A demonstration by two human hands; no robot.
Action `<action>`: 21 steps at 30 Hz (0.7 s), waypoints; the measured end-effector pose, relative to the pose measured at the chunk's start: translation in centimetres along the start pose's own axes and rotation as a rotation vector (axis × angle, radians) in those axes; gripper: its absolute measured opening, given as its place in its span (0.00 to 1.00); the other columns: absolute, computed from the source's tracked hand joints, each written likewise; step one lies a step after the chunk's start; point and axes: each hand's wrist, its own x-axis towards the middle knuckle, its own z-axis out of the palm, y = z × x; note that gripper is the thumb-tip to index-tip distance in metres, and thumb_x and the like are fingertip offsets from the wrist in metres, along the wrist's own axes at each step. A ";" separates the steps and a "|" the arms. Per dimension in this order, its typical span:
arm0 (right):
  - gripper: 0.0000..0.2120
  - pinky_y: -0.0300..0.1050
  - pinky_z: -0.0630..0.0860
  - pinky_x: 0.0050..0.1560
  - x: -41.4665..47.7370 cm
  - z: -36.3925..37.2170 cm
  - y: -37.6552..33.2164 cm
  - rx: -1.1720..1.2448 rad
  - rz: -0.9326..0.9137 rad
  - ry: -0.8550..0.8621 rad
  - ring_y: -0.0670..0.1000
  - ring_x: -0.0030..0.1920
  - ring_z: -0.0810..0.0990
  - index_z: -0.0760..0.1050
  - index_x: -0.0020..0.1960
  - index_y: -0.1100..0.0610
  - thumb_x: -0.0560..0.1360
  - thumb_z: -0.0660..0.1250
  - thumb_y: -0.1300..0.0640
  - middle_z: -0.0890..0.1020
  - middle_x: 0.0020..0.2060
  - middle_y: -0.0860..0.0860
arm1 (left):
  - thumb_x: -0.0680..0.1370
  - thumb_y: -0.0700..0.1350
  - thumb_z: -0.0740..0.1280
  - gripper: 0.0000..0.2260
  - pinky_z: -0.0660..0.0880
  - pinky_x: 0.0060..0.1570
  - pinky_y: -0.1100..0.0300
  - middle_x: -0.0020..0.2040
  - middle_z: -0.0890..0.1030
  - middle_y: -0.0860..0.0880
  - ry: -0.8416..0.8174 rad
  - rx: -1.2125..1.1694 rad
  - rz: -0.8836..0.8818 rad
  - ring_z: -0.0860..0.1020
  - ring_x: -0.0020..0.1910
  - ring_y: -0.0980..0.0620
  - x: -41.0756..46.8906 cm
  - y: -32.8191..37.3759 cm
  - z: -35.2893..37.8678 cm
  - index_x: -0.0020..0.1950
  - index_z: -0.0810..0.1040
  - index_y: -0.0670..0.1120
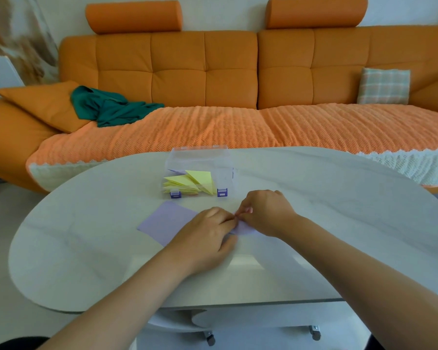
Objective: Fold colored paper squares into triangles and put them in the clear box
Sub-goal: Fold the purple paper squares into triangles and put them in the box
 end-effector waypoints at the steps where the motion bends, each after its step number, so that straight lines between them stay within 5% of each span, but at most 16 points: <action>1: 0.10 0.43 0.65 0.49 0.1 0.1 0.1 -0.007 0.002 0.003 0.48 0.47 0.78 0.84 0.44 0.43 0.73 0.64 0.43 0.82 0.45 0.44 | 0.80 0.46 0.60 0.15 0.66 0.64 0.61 0.60 0.79 0.49 -0.002 0.022 0.020 0.72 0.61 0.50 0.0 0.1 0.0 0.63 0.79 0.44; 7: 0.08 0.44 0.68 0.52 0.6 0.1 0.6 -0.004 0.003 -0.011 0.47 0.47 0.76 0.84 0.48 0.41 0.76 0.65 0.46 0.83 0.47 0.42 | 0.80 0.46 0.60 0.18 0.60 0.67 0.64 0.67 0.77 0.48 -0.003 0.004 0.044 0.72 0.65 0.49 -0.4 1.1 0.5 0.69 0.75 0.44; 13: 0.07 0.44 0.66 0.51 0.3 0.2 0.6 -0.063 -0.016 -0.003 0.47 0.48 0.76 0.79 0.42 0.40 0.77 0.64 0.45 0.81 0.46 0.42 | 0.81 0.46 0.57 0.20 0.37 0.70 0.74 0.71 0.75 0.48 0.008 -0.002 -0.007 0.69 0.69 0.50 -1.7 1.9 0.8 0.72 0.72 0.42; 15: 0.07 0.45 0.66 0.52 0.2 0.2 0.5 -0.074 -0.027 0.005 0.47 0.47 0.76 0.79 0.44 0.41 0.78 0.63 0.45 0.81 0.46 0.42 | 0.81 0.47 0.57 0.20 0.42 0.72 0.74 0.70 0.75 0.48 0.019 0.010 -0.019 0.69 0.69 0.50 -2.0 2.1 1.1 0.72 0.73 0.42; 18: 0.09 0.46 0.66 0.52 0.1 0.2 0.2 -0.112 -0.054 0.031 0.49 0.48 0.77 0.81 0.47 0.42 0.78 0.62 0.46 0.81 0.47 0.44 | 0.81 0.47 0.57 0.19 0.70 0.66 0.58 0.68 0.74 0.49 -0.001 -0.024 -0.049 0.69 0.67 0.51 -2.2 2.1 1.2 0.70 0.73 0.43; 21: 0.11 0.46 0.66 0.49 -0.7 0.6 0.0 -0.268 -0.121 0.079 0.51 0.50 0.76 0.81 0.52 0.43 0.79 0.60 0.50 0.80 0.50 0.45 | 0.81 0.47 0.56 0.19 0.73 0.61 0.53 0.68 0.72 0.50 -0.032 -0.038 -0.067 0.67 0.68 0.53 -2.1 2.2 1.3 0.71 0.72 0.44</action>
